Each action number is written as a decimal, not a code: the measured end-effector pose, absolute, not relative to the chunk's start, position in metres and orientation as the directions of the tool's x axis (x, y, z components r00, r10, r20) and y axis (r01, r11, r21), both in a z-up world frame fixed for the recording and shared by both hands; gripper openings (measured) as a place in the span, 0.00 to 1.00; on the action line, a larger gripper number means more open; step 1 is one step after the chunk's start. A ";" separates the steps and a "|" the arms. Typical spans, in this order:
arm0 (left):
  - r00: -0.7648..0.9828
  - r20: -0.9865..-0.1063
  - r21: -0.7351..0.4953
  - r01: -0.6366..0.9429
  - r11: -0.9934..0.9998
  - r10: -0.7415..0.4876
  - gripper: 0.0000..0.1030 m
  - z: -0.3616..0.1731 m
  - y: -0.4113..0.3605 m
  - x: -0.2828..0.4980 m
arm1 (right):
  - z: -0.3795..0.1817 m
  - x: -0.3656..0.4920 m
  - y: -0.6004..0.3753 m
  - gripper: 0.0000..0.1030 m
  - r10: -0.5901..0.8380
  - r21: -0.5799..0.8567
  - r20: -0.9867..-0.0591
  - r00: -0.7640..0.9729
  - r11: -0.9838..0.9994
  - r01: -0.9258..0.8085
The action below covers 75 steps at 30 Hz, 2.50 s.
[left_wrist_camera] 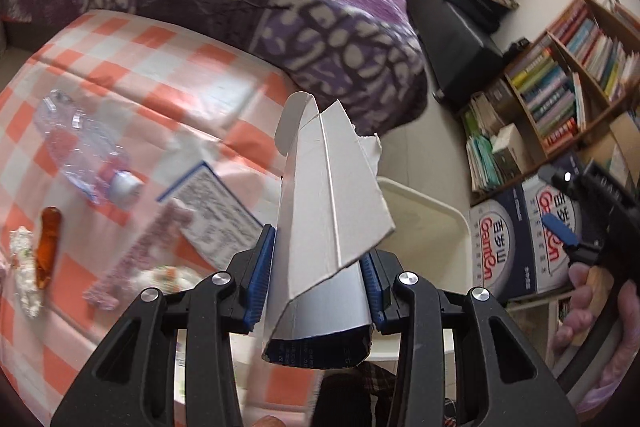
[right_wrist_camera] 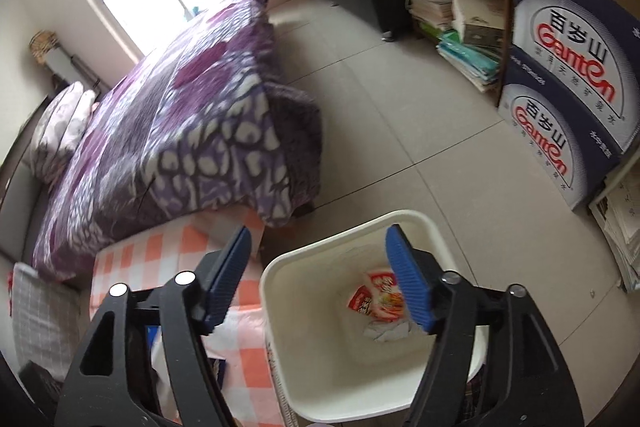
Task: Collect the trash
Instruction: 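Carry the red snack bag to the bin and release it with the right tool, then drop the blue-and-white box into the cream bin with the left tool, then grasp the pink fuzzy strip with the left tool while the right tool grasps the tissue wad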
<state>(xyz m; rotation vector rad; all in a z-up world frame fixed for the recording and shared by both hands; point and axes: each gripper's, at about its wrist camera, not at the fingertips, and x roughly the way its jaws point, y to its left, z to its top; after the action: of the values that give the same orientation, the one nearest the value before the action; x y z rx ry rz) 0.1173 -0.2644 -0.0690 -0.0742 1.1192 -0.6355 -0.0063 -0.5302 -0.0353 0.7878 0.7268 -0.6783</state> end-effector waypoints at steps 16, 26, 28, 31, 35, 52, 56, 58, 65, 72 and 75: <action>0.110 -0.798 -0.409 0.622 0.668 -0.592 0.62 -0.083 -0.374 0.060 | -0.032 -0.048 -0.576 0.80 -0.289 0.516 -0.737 0.611 0.344 0.785; 0.214 -0.839 -0.289 0.603 0.743 -0.500 0.67 -0.077 -0.341 0.074 | -0.028 -0.027 -0.555 0.88 -0.273 0.486 -0.735 0.621 0.427 0.763; 0.239 -0.847 -0.263 0.588 0.765 -0.475 0.70 -0.076 -0.326 0.082 | -0.031 -0.015 -0.545 0.88 -0.250 0.459 -0.752 0.610 0.465 0.757; 0.278 -0.858 -0.220 0.560 0.799 -0.432 0.72 -0.076 -0.303 0.092 | -0.035 0.007 -0.524 0.90 -0.218 0.408 -0.775 0.593 0.543 0.734; 0.304 -0.880 -0.172 0.511 0.842 -0.364 0.72 -0.082 -0.270 0.108 | -0.039 0.031 -0.495 0.93 -0.204 0.333 -0.801 0.563 0.630 0.702; 0.290 -0.953 0.035 0.399 0.916 -0.090 0.72 -0.101 -0.121 0.158 | -0.071 0.109 -0.378 0.93 -0.101 0.198 -0.867 0.487 0.827 0.525; 0.250 -0.967 0.052 0.371 0.927 -0.046 0.72 -0.105 -0.077 0.165 | -0.076 0.122 -0.352 0.93 -0.055 0.206 -0.873 0.485 0.860 0.467; 0.225 -0.974 0.057 0.355 0.933 -0.026 0.72 -0.109 -0.055 0.169 | -0.078 0.127 -0.338 0.93 -0.037 0.204 -0.873 0.486 0.877 0.435; 0.105 -0.994 0.059 0.312 0.948 0.028 0.72 -0.137 0.009 0.175 | -0.083 0.144 -0.288 0.93 0.029 0.206 -0.874 0.485 0.926 0.317; 0.037 -0.999 -0.002 0.271 0.963 -0.012 0.71 -0.162 0.055 0.171 | -0.087 0.159 -0.234 0.93 0.142 0.253 -0.863 0.484 0.952 0.170; 0.030 -0.999 -0.018 0.266 0.964 -0.027 0.54 -0.170 0.068 0.166 | -0.089 0.164 -0.210 0.93 0.195 0.277 -0.854 0.482 0.955 0.104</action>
<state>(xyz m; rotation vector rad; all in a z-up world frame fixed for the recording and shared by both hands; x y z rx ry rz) 0.1664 0.0682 -0.1704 0.1923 1.5276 -0.2275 0.1643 -0.2099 -0.0893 0.3102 1.0715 0.0566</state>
